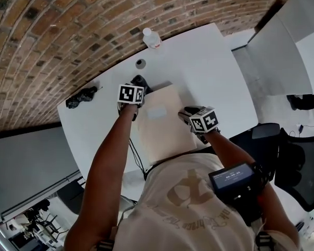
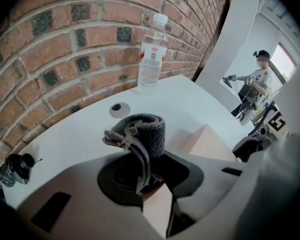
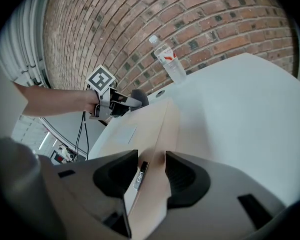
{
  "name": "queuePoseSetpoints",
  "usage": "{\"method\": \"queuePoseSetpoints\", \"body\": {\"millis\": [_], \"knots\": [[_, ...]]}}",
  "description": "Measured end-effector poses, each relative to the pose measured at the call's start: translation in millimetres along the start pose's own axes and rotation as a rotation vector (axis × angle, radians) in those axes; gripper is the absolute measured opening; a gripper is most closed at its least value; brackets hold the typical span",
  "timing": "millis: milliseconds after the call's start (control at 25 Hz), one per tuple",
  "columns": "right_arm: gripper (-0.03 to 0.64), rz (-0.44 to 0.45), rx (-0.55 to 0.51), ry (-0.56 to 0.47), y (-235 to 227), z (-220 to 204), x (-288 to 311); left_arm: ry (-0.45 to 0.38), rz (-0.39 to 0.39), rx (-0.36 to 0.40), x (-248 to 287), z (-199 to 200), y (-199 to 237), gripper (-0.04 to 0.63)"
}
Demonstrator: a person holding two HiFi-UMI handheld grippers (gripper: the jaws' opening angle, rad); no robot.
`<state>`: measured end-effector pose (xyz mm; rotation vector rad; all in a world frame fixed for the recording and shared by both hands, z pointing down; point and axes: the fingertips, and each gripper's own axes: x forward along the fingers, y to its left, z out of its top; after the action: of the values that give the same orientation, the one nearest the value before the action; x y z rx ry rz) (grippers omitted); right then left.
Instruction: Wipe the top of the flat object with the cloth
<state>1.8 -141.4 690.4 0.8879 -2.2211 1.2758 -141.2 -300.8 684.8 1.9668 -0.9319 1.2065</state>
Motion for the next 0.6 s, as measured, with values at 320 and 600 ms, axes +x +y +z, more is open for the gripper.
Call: {"method": "queuePoseSetpoints", "body": {"millis": [320,600], "knots": [[0.183,-0.024,-0.01,-0.005,-1,0,-1,0.007,0.055,-0.01,-15,-29,38,0.1],[0.183,-0.039,-0.014,-0.01,0,0,-1,-0.007,0.095,-0.044,-33,-47,64,0.101]]}}
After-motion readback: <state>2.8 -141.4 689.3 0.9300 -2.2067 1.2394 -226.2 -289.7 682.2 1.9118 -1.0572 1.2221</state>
